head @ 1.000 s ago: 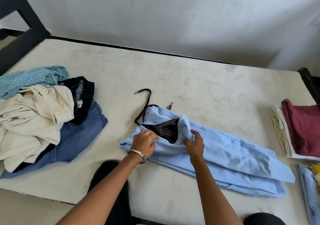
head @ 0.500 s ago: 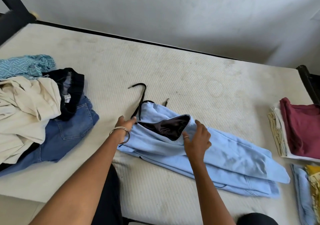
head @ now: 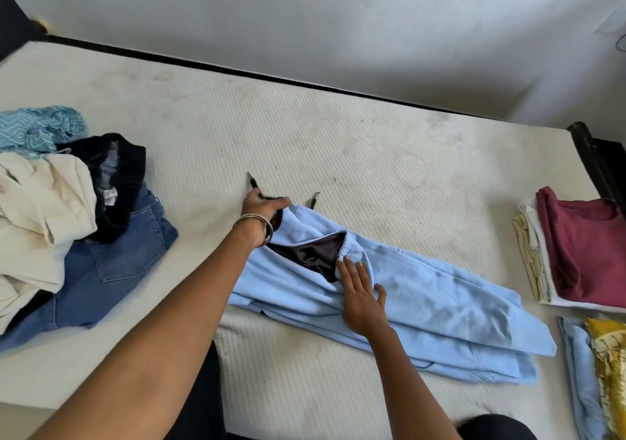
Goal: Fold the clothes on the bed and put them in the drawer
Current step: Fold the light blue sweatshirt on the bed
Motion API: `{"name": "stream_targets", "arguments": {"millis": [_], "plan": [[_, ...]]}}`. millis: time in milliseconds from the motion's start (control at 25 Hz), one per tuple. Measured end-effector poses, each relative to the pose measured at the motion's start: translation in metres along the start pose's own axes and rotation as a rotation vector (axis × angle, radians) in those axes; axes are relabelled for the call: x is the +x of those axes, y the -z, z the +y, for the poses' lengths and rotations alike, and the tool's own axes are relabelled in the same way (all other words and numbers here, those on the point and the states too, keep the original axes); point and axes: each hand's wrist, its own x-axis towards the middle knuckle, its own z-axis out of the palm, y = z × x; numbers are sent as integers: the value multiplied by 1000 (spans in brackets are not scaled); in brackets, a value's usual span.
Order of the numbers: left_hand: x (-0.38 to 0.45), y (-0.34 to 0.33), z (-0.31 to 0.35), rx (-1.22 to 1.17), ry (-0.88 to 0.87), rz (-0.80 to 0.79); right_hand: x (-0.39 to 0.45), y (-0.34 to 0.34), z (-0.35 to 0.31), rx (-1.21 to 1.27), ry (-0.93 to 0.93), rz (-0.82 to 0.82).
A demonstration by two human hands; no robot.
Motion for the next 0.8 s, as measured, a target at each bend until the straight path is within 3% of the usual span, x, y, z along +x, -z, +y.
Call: {"name": "stream_targets", "arguments": {"millis": [120, 200, 320, 360, 440, 520, 560, 680, 760, 800], "plan": [[-21, -7, 14, 177, -142, -88, 2, 10, -2, 4, 18, -50], [-40, -15, 19, 330, -443, -179, 0, 13, -2, 20, 22, -79], [-82, -39, 8, 750, -880, -432, 4, 23, 0, 175, 35, -98], [-98, -49, -2, 919, -960, -498, 4, 29, 1, 370, 37, -62], [-124, -67, -29, 1353, -1095, -570, -8, 40, 4, 1007, -46, 144], [-133, -71, -69, 1722, -1053, -628, -21, 52, 15, 1686, -235, 330], [-133, -67, -84, 1790, -967, -686, -27, 56, 22, 1951, -314, 331], [-130, -49, -99, 1575, -823, -804, -31, 67, 44, 2134, -441, 273], [-131, -31, -87, 1261, -813, -727, -26, 64, 41, 1890, -596, 423], [-126, -18, -80, 1130, -827, -576, -22, 62, 35, 1651, -701, 545]]}}
